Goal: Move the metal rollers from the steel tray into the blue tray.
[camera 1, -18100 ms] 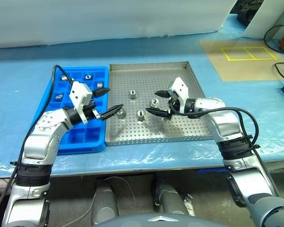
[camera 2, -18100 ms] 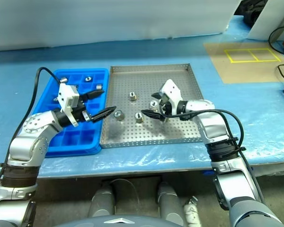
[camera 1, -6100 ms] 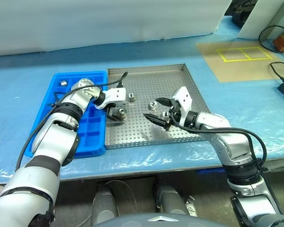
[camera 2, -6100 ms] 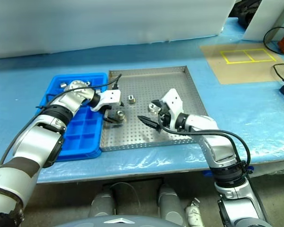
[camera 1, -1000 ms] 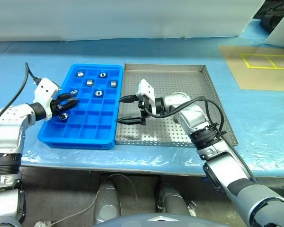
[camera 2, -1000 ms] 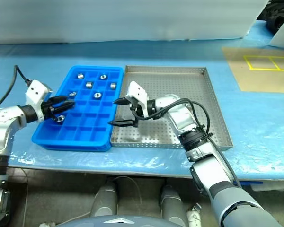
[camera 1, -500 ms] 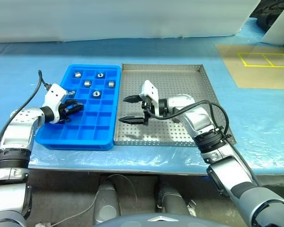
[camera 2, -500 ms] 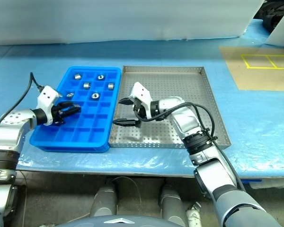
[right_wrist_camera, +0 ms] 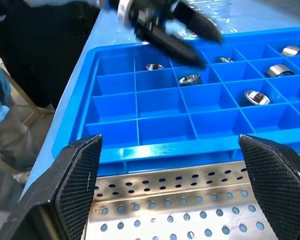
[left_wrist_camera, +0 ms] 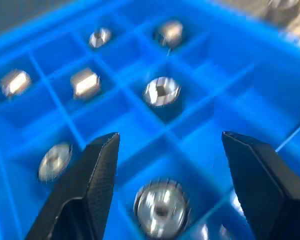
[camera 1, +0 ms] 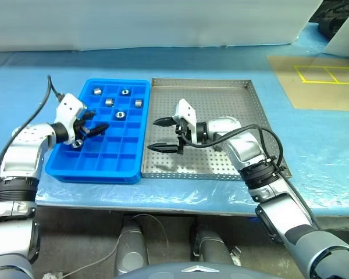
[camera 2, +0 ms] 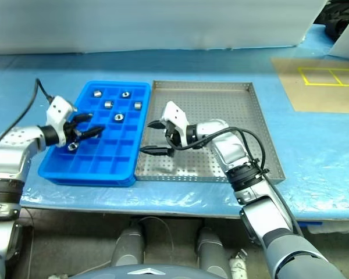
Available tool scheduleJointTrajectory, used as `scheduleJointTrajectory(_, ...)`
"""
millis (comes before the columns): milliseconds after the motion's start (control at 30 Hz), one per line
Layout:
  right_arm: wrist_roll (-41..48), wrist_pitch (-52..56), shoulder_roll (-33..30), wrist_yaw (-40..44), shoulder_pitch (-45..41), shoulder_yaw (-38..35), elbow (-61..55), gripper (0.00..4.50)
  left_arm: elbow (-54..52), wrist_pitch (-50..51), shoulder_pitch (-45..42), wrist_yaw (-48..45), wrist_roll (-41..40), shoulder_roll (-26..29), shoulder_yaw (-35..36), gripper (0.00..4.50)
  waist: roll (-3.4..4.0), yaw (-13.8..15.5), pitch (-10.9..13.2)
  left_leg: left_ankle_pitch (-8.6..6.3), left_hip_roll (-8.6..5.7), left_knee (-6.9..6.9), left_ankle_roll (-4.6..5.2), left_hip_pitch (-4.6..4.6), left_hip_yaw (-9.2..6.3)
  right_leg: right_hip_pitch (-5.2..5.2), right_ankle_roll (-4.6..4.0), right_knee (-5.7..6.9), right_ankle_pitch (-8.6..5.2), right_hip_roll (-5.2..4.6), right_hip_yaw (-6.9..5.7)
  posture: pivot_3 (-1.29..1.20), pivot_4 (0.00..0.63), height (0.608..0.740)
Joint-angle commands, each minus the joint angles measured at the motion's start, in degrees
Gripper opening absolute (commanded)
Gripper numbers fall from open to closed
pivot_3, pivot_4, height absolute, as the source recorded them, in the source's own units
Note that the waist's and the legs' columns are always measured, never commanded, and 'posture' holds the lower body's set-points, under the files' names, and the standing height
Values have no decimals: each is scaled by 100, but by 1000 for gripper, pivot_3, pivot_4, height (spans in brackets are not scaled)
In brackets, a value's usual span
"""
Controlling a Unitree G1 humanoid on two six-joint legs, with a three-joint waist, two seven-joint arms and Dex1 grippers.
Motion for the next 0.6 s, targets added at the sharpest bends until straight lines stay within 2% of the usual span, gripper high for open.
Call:
scheduleJointTrajectory(33, 86, -19, -72, -28, -5, -233, -228, 4500, -396, 139, -592, -142, -213, 204, 118, 3441, 0, -8, 0, 0, 0, 2, 0, 0, 0, 0, -2, 0, -1, 0, 1, -5, 150, 740)
scheduleJointTrajectory(133, 89, -2, -128, -82, -12, -332, -225, 4500, -188, 66, -1068, -386, -171, 106, -172, 3441, 1, -21, 0, 1, -5, 1, 0, 4, 0, 3, -2, 0, -1, 0, 4, -34, 150, 740)
scheduleJointTrajectory(233, 80, 23, -231, -203, 1, -488, -249, 4500, 584, -356, -1714, -514, 156, -189, -574, 3441, 1, -35, 0, 2, -6, 0, -1, 4, 1, 2, 7, 0, 4, 1, 5, -91, 150, 740)
scheduleJointTrajectory(433, 97, 267, -521, -571, 368, -796, -769, 4500, 3041, -1601, -3161, -699, 859, -1029, -1199, 3441, -1, -58, 0, 17, -16, 10, 18, -3, 1, 13, 18, -4, 11, -3, 5, -238, 150, 740)
scheduleJointTrajectory(600, 153, 632, -671, -1024, 895, -1034, -1510, 4500, 4993, -2572, -3909, -232, 1605, -1723, -1582, 3441, -1, -203, 0, 15, -21, 11, 23, 10, 1, 30, 24, -9, 15, 0, 16, -350, 150, 740)
